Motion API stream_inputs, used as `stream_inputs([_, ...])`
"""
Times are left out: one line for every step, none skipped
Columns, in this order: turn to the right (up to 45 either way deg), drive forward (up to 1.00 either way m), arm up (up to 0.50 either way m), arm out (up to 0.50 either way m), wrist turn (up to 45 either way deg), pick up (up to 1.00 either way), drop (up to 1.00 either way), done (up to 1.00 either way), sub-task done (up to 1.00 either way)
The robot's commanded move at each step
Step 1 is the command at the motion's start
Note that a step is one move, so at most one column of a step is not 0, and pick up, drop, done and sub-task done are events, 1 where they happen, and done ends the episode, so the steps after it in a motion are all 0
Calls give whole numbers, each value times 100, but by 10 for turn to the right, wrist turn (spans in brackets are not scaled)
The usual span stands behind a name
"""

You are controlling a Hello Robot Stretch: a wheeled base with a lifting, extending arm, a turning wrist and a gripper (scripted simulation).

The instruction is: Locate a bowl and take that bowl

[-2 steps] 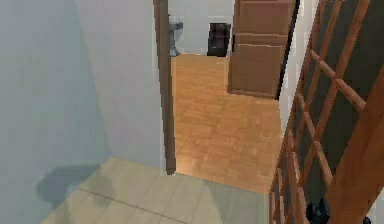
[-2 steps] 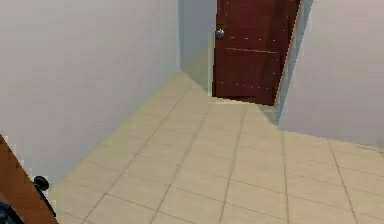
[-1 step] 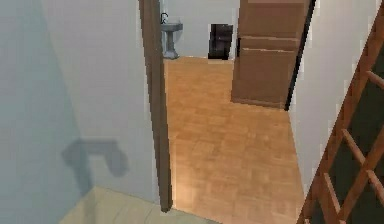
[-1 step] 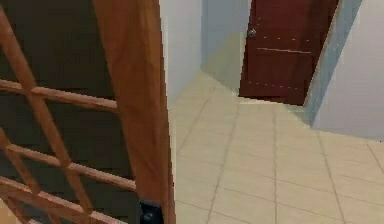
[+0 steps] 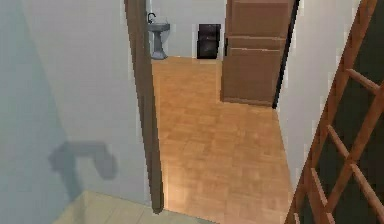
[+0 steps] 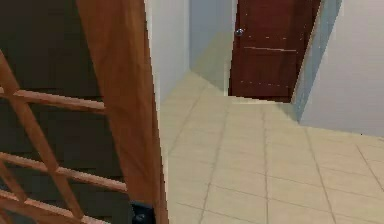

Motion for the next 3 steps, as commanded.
stream_inputs([0, 100, 0, 0, 0, 0, 0, 0, 0])
stream_inputs([30, 0, 0, 0, 0, 0, 0, 0, 0])
stream_inputs([0, 30, 0, 0, 0, 0, 0, 0, 0])
